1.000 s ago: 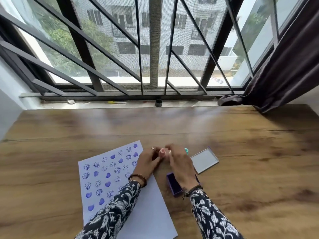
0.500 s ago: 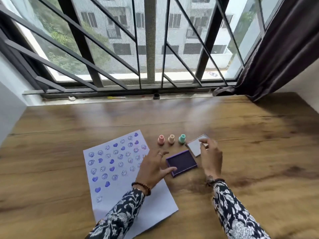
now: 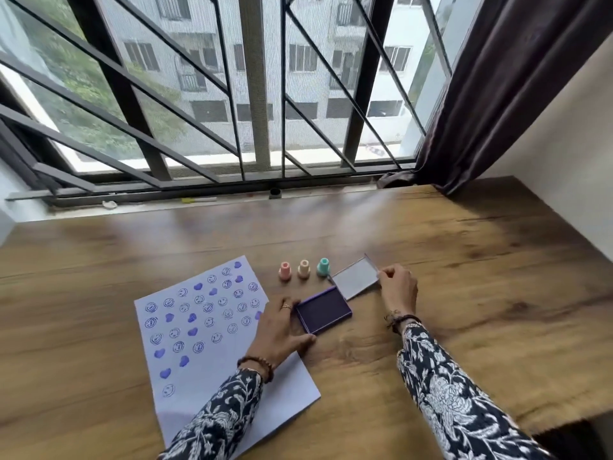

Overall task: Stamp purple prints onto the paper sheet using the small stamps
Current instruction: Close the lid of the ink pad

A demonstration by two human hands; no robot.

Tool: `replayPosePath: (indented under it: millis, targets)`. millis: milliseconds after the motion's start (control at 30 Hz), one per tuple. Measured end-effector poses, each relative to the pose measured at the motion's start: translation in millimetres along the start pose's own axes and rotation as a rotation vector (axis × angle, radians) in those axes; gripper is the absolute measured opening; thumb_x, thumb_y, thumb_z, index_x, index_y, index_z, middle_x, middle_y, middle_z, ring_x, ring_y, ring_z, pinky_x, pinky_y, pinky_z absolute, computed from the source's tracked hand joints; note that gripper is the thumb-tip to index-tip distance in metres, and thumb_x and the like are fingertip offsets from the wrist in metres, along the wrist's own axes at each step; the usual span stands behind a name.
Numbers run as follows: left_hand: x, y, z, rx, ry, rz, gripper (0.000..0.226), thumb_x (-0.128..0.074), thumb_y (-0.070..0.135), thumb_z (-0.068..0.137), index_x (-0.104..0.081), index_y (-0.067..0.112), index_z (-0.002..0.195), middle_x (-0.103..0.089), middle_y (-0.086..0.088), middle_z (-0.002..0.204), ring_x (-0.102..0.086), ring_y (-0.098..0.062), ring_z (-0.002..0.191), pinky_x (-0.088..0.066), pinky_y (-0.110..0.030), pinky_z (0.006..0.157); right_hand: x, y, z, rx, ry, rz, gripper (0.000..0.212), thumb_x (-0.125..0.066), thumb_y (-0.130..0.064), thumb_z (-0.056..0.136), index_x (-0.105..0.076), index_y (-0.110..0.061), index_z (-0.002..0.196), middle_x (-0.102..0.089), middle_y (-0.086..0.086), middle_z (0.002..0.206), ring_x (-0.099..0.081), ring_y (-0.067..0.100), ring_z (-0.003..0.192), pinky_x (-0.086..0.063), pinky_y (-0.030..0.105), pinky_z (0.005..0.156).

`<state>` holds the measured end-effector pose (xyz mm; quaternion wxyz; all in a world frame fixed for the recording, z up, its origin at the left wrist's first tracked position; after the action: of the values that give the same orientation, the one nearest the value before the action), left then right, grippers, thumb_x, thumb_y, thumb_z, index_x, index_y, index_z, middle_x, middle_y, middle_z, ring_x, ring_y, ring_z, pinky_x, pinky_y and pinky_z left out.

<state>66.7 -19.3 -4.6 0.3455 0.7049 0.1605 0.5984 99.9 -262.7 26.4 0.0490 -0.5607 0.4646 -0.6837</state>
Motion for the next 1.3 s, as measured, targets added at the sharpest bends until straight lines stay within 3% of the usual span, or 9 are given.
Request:
replayPosePath:
  millis: [133,300,433,533,600,667,800,1033,1300]
  targets:
    - [0,-2,-5,0.028,0.037,-0.034,0.075,-0.077,0.036,0.065,-0.042,0.014,0.127,-0.046,-0.009,0.126,-0.039,-0.023,0.115,-0.028,-0.022,0.095,16,-14,-25,0.157,0.063,0.118,0.009,-0.056,-0.009,0.088,-0.063,-0.003,0.09,-0.07,0.018,0.091,-0.064,0.031,0.085,-0.05,0.037,0.073]
    - [-1,1,-12,0.065,0.108,-0.027,0.074,-0.077,0.038,0.064,-0.044,0.013,0.125,-0.049,-0.01,0.121,-0.042,-0.025,0.112,-0.033,-0.029,0.097,24,-40,-81,0.561,0.152,0.047,0.01,-0.063,-0.013,0.088,-0.063,-0.011,0.098,-0.073,0.007,0.086,-0.067,0.016,0.072,-0.051,0.022,0.057]
    - [0,3,-15,0.064,0.123,-0.04,0.075,-0.079,0.036,0.062,-0.045,0.01,0.123,-0.049,-0.011,0.122,-0.044,-0.028,0.112,-0.036,-0.036,0.099,-4,-34,-130,0.775,0.009,-0.138,0.025,-0.065,-0.014,0.086,-0.061,-0.015,0.11,-0.072,0.003,0.094,-0.069,0.016,0.076,-0.056,0.025,0.062]
    - [1,2,-16,0.064,0.104,-0.075,0.072,-0.078,0.033,0.064,-0.044,0.01,0.123,-0.048,-0.012,0.122,-0.043,-0.027,0.114,-0.035,-0.035,0.101,-23,-21,-148,0.857,-0.08,-0.259,0.024,-0.07,-0.014,0.08,-0.066,-0.015,0.103,-0.071,0.0,0.095,-0.068,0.014,0.08,-0.053,0.02,0.067]
    - [2,1,-16,0.063,0.097,-0.092,0.071,-0.077,0.034,0.066,-0.043,0.01,0.124,-0.048,-0.012,0.122,-0.043,-0.027,0.115,-0.034,-0.033,0.101,-30,-17,-148,0.833,-0.158,-0.248,0.02,-0.07,-0.016,0.081,-0.066,-0.016,0.1,-0.069,0.0,0.097,-0.066,0.015,0.082,-0.055,0.022,0.07]
    - [3,0,-17,0.07,0.096,-0.1,0.072,-0.078,0.034,0.065,-0.043,0.01,0.124,-0.048,-0.012,0.122,-0.043,-0.027,0.115,-0.034,-0.033,0.101,-33,-15,-140,0.69,-0.201,-0.163,0.02,-0.065,-0.025,0.084,-0.065,-0.017,0.103,-0.062,0.001,0.107,-0.063,0.016,0.092,-0.055,0.026,0.077]
    - [3,-1,-17,0.082,0.103,-0.128,0.07,-0.079,0.03,0.063,-0.045,0.009,0.12,-0.048,-0.012,0.12,-0.045,-0.026,0.113,-0.036,-0.031,0.1,-37,-18,-115,0.396,-0.229,-0.035,0.037,-0.074,-0.037,0.072,-0.064,-0.02,0.103,-0.049,0.007,0.121,-0.047,0.02,0.116,-0.04,0.026,0.093]
    - [4,-2,-16,0.07,0.128,-0.124,0.065,-0.08,0.024,0.06,-0.048,0.007,0.114,-0.05,-0.013,0.114,-0.048,-0.025,0.107,-0.03,-0.018,0.088,-48,-26,-107,0.331,-0.313,-0.188,0.043,-0.072,-0.042,0.066,-0.054,-0.023,0.101,-0.047,0.011,0.121,-0.042,0.028,0.113,-0.039,0.034,0.091]
    - [4,-1,-16,0.066,0.147,-0.114,0.056,-0.075,0.016,0.064,-0.05,0.004,0.113,-0.052,-0.017,0.113,-0.048,-0.029,0.107,-0.03,-0.021,0.088,-48,-33,-117,0.319,-0.28,-0.194,0.051,-0.074,-0.038,0.066,-0.052,-0.018,0.107,-0.041,0.013,0.124,-0.036,0.029,0.115,-0.032,0.031,0.094]
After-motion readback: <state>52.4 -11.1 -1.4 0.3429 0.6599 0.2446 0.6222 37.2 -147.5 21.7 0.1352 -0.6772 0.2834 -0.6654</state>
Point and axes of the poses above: each hand's wrist, its own z-axis towards the middle knuckle, its own x-axis out of the back of the hand, y = z × x, the point moved 4 cm from there along z, towards the middle knuckle
